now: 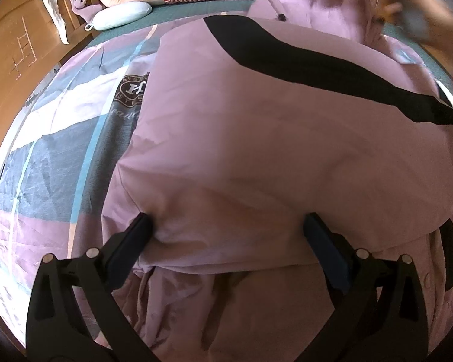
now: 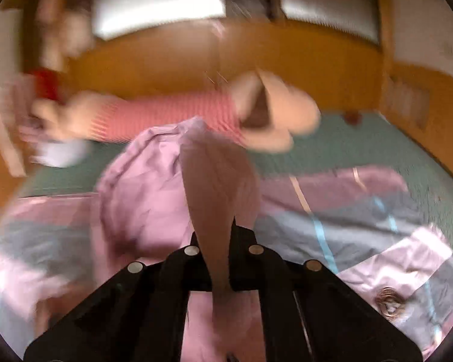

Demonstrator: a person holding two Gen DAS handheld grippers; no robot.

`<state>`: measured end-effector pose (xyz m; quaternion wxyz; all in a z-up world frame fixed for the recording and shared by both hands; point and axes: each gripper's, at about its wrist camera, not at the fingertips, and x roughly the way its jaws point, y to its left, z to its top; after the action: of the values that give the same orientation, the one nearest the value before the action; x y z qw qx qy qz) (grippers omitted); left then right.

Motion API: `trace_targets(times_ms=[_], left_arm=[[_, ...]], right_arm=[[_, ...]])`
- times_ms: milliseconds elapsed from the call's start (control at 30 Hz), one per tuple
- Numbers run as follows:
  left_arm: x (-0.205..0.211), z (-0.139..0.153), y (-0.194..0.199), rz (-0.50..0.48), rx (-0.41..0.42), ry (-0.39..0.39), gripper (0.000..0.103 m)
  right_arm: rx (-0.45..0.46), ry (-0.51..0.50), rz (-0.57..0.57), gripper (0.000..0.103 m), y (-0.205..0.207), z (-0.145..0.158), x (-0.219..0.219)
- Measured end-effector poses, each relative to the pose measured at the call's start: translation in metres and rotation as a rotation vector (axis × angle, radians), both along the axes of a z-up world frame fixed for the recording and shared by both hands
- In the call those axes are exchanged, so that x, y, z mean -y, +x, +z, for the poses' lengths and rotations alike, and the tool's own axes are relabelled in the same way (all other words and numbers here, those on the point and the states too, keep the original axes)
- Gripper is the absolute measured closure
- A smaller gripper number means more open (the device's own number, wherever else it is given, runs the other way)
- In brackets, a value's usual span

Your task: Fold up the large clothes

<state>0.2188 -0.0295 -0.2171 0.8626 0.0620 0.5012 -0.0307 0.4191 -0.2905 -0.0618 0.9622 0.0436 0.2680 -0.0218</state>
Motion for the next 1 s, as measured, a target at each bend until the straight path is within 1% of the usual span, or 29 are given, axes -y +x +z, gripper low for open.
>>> trace_targets(times_ms=[33, 67, 100, 133, 167, 200, 233, 267, 300, 333, 367, 400, 433, 467, 500, 533, 567, 600, 633, 667, 733, 800, 833, 867, 900, 933, 967, 1000], left_arm=[[0.000, 0.001, 0.001, 0.005, -0.010, 0.004, 0.002], [-0.001, 0.002, 0.001, 0.010, -0.019, 0.009, 0.002], [-0.002, 0.003, 0.001, 0.018, -0.028, 0.010, 0.002], [-0.004, 0.004, 0.000, 0.031, -0.040, 0.007, 0.002], [-0.006, 0.007, -0.001, 0.043, -0.046, 0.005, 0.002], [-0.009, 0.010, -0.004, 0.058, -0.049, 0.003, 0.002], [-0.012, 0.013, -0.007, 0.064, -0.051, -0.002, 0.002], [-0.015, 0.016, -0.011, 0.072, -0.059, -0.013, 0.002], [-0.020, 0.018, -0.014, 0.079, -0.075, -0.030, 0.002], [-0.029, 0.022, -0.018, 0.094, -0.096, -0.069, 0.002], [-0.038, 0.026, -0.021, 0.116, -0.108, -0.105, 0.002], [-0.048, 0.030, -0.023, 0.145, -0.118, -0.146, 0.002], [-0.063, 0.036, -0.026, 0.187, -0.125, -0.209, 0.002], [-0.074, 0.040, -0.028, 0.217, -0.123, -0.260, 0.002], [-0.081, 0.044, -0.030, 0.237, -0.117, -0.287, 0.002], [-0.089, 0.049, -0.032, 0.262, -0.104, -0.304, 0.002], [-0.093, 0.053, -0.033, 0.275, -0.090, -0.302, 0.002], [-0.094, 0.056, -0.034, 0.277, -0.080, -0.295, 0.002], [-0.094, 0.059, -0.033, 0.271, -0.072, -0.288, 0.002], [-0.091, 0.061, -0.033, 0.263, -0.069, -0.288, 0.002], [-0.083, 0.063, -0.033, 0.242, -0.067, -0.297, 0.002], [-0.069, 0.064, -0.036, 0.209, -0.073, -0.308, 0.002], [-0.062, 0.066, -0.034, 0.178, -0.073, -0.318, 0.002], [-0.055, 0.066, -0.033, 0.154, -0.071, -0.322, 0.002], [-0.048, 0.067, -0.034, 0.134, -0.067, -0.323, 0.002], [-0.043, 0.067, -0.034, 0.116, -0.062, -0.321, 0.002], [-0.038, 0.068, -0.033, 0.102, -0.059, -0.322, 0.002], [-0.035, 0.069, -0.034, 0.095, -0.058, -0.325, 0.002]], right_arm=[[0.043, -0.009, 0.045, 0.099, -0.044, 0.016, 0.000], [0.062, 0.002, 0.079, 0.099, -0.075, 0.023, 0.004], [0.072, 0.034, 0.120, 0.099, -0.115, 0.029, 0.013], [0.064, 0.059, 0.142, 0.098, -0.146, 0.029, 0.023], [0.043, 0.087, 0.160, 0.097, -0.181, 0.022, 0.038], [0.005, 0.096, 0.162, 0.093, -0.205, 0.011, 0.049], [-0.062, 0.070, 0.149, 0.078, -0.223, -0.003, 0.056], [-0.142, 0.020, 0.100, 0.067, -0.241, -0.020, 0.063], [-0.218, -0.029, 0.021, 0.035, -0.262, -0.040, 0.073], [-0.262, -0.039, -0.042, 0.017, -0.283, -0.054, 0.085], [-0.281, -0.031, -0.082, 0.015, -0.297, -0.061, 0.092], [-0.303, 0.011, -0.146, 0.015, -0.317, -0.067, 0.105], [-0.318, 0.062, -0.183, 0.015, -0.327, -0.069, 0.113], [-0.325, 0.184, -0.209, 0.015, -0.340, -0.069, 0.125], [-0.316, 0.287, -0.205, 0.014, -0.345, -0.068, 0.133], [-0.302, 0.416, -0.178, 0.012, -0.346, -0.066, 0.136], [-0.295, 0.485, -0.151, 0.010, -0.345, -0.065, 0.133], [-0.289, 0.593, -0.100, 0.007, -0.338, -0.064, 0.126], [-0.291, 0.658, -0.063, 0.004, -0.332, -0.064, 0.117], [-0.312, 0.724, -0.005, 0.004, -0.319, -0.066, 0.100], [-0.366, 0.779, 0.075, 0.004, -0.293, -0.068, 0.064], [-0.437, 0.804, 0.132, 0.004, -0.271, -0.075, 0.034], [-0.481, 0.792, 0.152, 0.008, -0.260, -0.081, 0.018], [-0.494, 0.768, 0.162, 0.021, -0.254, -0.083, 0.009], [-0.502, 0.680, 0.155, 0.063, -0.249, -0.084, -0.004], [-0.501, 0.587, 0.155, 0.084, -0.247, -0.079, -0.015], [-0.452, 0.554, 0.203, 0.086, -0.249, -0.069, -0.023], [-0.360, 0.576, 0.260, 0.088, -0.255, -0.056, -0.023]])
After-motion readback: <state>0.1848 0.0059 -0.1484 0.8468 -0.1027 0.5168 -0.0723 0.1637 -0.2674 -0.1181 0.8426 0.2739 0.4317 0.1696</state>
